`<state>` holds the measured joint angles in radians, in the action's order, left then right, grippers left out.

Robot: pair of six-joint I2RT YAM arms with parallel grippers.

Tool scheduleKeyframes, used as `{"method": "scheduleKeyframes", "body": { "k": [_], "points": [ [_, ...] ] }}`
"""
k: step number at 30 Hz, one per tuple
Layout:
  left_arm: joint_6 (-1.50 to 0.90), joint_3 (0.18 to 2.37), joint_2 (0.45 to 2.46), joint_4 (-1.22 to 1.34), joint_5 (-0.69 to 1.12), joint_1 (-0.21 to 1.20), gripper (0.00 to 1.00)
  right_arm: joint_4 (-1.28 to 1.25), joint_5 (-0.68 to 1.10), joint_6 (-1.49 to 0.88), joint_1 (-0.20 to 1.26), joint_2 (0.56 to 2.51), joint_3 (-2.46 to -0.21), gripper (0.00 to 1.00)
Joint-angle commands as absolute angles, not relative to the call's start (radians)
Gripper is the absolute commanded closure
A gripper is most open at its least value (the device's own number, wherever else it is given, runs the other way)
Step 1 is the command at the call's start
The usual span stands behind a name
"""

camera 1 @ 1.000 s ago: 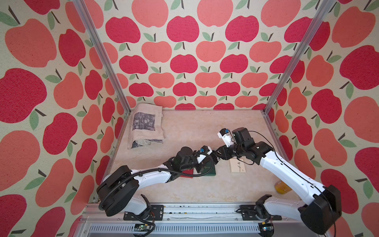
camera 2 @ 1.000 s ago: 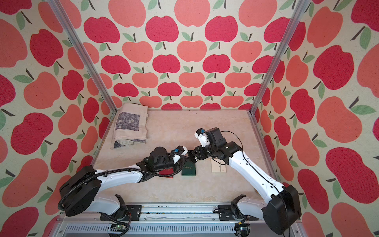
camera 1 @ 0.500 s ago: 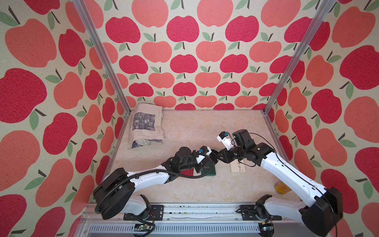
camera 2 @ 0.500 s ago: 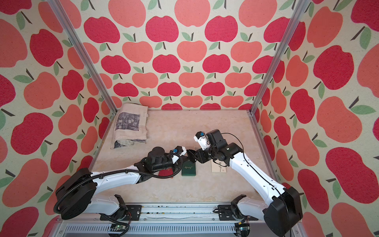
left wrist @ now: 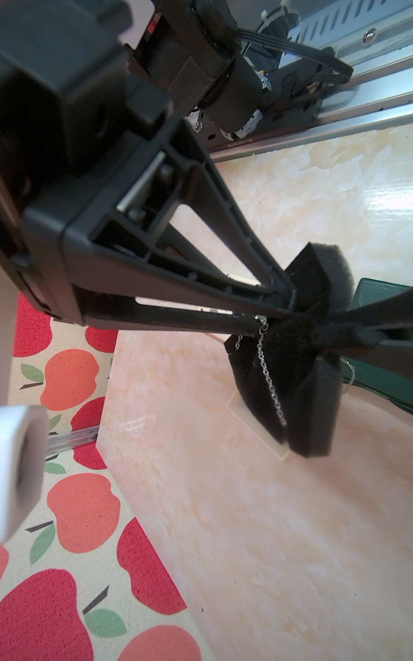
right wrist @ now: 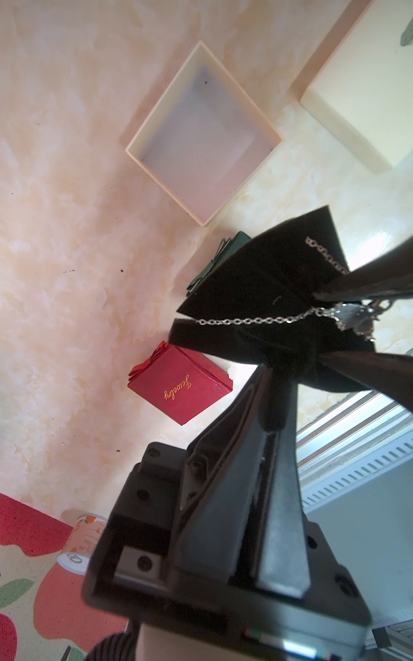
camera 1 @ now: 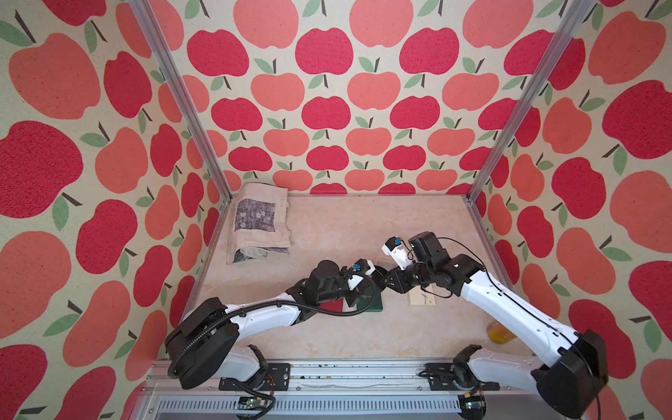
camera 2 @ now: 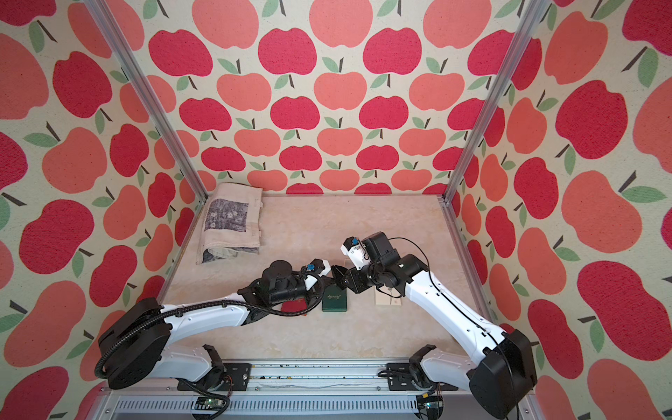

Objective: Take the necklace out of the lift-off lid jewelry box
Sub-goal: Pick up the necklace from the inner lining.

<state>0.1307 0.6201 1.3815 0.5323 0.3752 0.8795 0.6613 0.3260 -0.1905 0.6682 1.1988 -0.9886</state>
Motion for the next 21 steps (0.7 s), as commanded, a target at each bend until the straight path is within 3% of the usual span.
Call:
{"method": "scheduleKeyframes", "body": {
  "k": [1,12,21],
  "points": [
    [0.153,0.607,1.365,0.544,0.384,0.885,1.0,0.693,0.309,-0.184,0.681,1.206,-0.977,0.76],
    [0.152,0.604,1.367,0.545,0.382,0.885,1.0,0.69,0.306,-0.19,0.691,1.206,-0.99,0.84],
    [0.147,0.604,1.361,0.519,0.392,0.887,1.0,0.674,0.256,-0.211,0.657,1.174,-1.045,0.86]
  ]
}}
